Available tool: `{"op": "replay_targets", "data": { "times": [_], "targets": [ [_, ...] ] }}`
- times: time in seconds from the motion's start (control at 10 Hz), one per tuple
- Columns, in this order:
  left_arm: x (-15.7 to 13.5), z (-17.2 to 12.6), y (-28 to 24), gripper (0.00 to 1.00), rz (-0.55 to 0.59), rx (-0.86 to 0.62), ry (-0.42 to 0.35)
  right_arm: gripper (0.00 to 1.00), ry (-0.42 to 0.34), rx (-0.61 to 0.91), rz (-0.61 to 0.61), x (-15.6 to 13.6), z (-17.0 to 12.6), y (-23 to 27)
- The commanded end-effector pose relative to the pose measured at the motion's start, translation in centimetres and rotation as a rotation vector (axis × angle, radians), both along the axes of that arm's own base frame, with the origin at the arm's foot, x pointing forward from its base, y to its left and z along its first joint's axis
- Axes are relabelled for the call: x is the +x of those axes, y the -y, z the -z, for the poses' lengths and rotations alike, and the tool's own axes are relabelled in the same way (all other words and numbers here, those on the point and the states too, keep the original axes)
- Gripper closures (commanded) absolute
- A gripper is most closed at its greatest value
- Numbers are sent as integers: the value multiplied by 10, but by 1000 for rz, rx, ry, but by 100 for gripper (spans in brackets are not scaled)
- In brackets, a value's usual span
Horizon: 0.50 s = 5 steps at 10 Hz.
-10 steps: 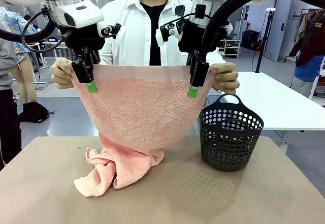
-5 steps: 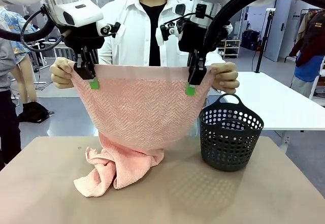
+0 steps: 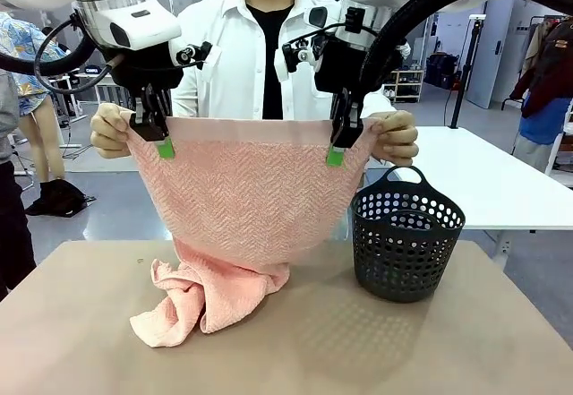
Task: Fold the towel.
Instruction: Grab the top end of the 100 cm Hotel Towel extended by the human.
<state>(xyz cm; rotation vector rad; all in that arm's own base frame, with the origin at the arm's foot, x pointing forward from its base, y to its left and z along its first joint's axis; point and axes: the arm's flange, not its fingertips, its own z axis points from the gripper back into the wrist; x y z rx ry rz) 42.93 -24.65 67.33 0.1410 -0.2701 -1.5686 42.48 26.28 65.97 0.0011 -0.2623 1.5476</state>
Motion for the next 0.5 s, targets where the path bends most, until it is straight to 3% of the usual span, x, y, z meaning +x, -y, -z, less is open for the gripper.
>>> {"op": "replay_targets", "data": {
  "times": [0.0,0.4],
  "targets": [
    [1,-2,1,100,10,2,-4,100,4,1,-1,1,-2,0],
    [1,-2,1,100,10,2,-4,100,4,1,-1,1,-2,0]
  ]
}}
